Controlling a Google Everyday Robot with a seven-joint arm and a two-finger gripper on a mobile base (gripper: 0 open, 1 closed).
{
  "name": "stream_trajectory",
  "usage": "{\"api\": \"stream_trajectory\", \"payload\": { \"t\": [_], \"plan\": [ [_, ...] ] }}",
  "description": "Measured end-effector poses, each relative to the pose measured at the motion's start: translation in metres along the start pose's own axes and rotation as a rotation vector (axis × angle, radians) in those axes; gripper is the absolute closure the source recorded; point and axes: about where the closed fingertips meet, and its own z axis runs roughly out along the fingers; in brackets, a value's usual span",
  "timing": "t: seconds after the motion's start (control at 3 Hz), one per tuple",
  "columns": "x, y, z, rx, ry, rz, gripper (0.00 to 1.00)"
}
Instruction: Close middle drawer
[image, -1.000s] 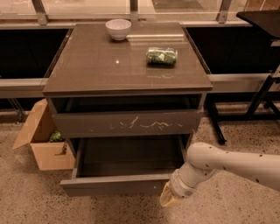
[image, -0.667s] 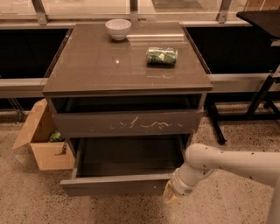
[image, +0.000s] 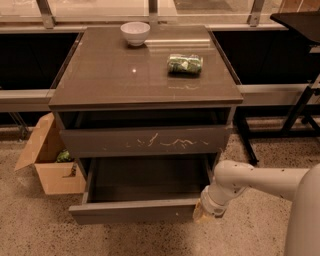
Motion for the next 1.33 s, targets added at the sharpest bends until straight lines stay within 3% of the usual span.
{"api": "stream_trajectory", "payload": {
  "t": [0.33,1.0,1.33],
  "plan": [
    [0.012,-0.014,-0.006,0.038,0.018,0.018,0.62],
    [0.020,-0.031,-0.011,0.067,0.022,0.022,0.15],
    [0.019,-0.030,-0.010,0.067,0.022,0.022,0.00]
  ]
}}
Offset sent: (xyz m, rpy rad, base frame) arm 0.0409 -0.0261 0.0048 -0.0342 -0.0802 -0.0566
